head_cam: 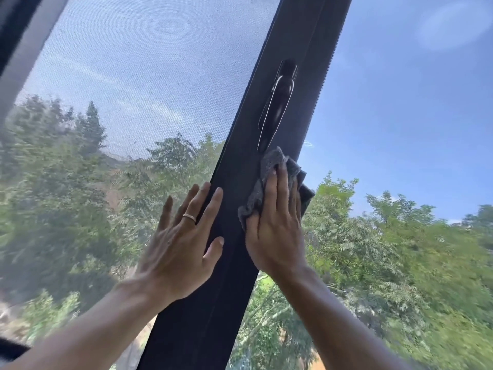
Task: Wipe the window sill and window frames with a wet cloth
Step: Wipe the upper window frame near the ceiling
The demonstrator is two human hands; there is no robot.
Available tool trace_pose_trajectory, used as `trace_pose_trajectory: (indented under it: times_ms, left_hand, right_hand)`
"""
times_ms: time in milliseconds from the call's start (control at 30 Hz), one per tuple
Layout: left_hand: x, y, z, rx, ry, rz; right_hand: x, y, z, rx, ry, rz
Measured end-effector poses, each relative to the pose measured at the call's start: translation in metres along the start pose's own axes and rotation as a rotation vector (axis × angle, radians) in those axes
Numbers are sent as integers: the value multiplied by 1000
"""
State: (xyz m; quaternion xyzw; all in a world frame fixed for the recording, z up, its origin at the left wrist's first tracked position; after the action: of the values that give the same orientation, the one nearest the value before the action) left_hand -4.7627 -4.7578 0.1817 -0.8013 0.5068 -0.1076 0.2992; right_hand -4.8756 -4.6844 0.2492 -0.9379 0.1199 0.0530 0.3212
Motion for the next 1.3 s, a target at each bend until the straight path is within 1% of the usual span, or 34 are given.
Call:
trace_pose_trajectory:
  times_ms: [133, 233, 333, 400, 533, 600, 667, 733, 800, 933, 1000, 1100, 1167, 1233, 1300]
  left_hand:
    - [-2, 21, 22, 4, -22, 38]
    - [-3, 23, 29, 10, -29, 39]
    - [-4, 24, 34, -2, -25, 14]
    - [-2, 27, 39, -11, -34, 13]
    - [-1, 40, 55, 15, -50, -31]
    - [-3, 43, 63, 29, -55, -39]
    - [-4, 46, 69, 50, -62, -38]
    - [-3, 49, 72, 41, -74, -38]
    - [-2, 54, 76, 44, -82, -39]
    - [3, 61, 88, 65, -84, -38]
    - [1, 64, 94, 71, -77, -38]
    - [-1, 68, 101, 78, -71, -39]
    - [1, 71, 106, 83, -75, -54]
    - [4, 73, 111, 85, -83, -51]
    - [6, 76, 118, 100, -81, -48]
  right_hand:
    - [11, 41, 58, 60, -98, 44]
    - [3, 31, 43, 54, -158, 125]
    - [-3, 16, 24, -12, -70, 72]
    - [5, 27, 36, -13, -22, 16]
    - [17, 62, 87, 61, -104, 58]
    - [11, 61, 85, 87, -145, 105]
    - [9, 49, 70, 74, -129, 128]
    - [9, 43, 56, 44, -60, 70]
    - [15, 49, 66, 23, -10, 6]
    - [30, 90, 128, 70, -102, 36]
    - [25, 94, 132, 97, -139, 80]
    - [19, 75, 103, 66, -100, 104]
    - [19, 70, 95, 33, -34, 35]
    - [27, 85, 116, 29, -20, -3]
    - [37, 111, 154, 78, -69, 13]
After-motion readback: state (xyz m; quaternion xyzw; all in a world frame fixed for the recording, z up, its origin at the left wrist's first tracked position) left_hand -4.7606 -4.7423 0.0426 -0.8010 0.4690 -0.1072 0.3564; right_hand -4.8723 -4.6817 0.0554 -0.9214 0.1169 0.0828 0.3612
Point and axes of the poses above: each hand's wrist, its own z-axis away from the middle knuckle, its own y-axis out of the palm, x = y × z, the point moved 9 cm from there along -z, towards the middle knuckle, and after that the axes turned 15 degrees about x, right-handed, at the moved point
